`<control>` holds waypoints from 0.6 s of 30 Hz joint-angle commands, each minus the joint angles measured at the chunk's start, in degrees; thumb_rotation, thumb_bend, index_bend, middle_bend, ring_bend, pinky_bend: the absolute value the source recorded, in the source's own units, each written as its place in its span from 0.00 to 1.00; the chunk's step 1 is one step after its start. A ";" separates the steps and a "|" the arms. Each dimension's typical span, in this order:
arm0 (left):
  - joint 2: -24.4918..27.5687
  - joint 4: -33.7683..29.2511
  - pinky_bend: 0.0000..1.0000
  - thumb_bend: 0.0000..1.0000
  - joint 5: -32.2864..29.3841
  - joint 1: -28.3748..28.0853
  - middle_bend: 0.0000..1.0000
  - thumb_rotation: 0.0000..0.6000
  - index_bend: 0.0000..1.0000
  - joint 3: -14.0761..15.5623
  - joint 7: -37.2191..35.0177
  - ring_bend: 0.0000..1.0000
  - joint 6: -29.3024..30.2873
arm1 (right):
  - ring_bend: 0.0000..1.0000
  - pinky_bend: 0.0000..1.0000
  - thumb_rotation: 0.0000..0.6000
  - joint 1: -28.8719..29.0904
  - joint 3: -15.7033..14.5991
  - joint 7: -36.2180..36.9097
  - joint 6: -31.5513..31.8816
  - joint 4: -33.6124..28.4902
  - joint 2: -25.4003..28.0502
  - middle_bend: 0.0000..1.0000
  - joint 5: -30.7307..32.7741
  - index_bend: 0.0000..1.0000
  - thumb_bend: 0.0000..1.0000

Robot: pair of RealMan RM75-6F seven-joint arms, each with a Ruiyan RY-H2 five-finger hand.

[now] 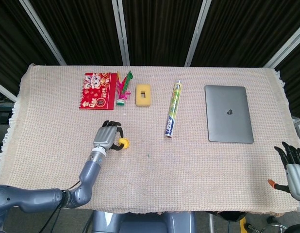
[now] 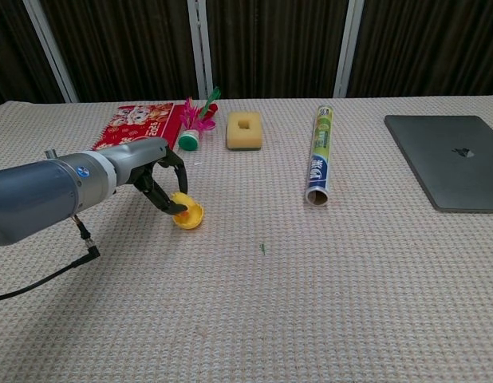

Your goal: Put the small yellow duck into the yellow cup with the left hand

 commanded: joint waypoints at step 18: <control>-1.26 0.60 0.00 0.27 -0.32 -0.59 0.16 1.00 0.42 -0.31 0.55 0.08 -0.06 | 0.00 0.00 1.00 0.01 -0.02 0.25 0.09 0.21 0.04 0.00 -0.24 0.10 0.00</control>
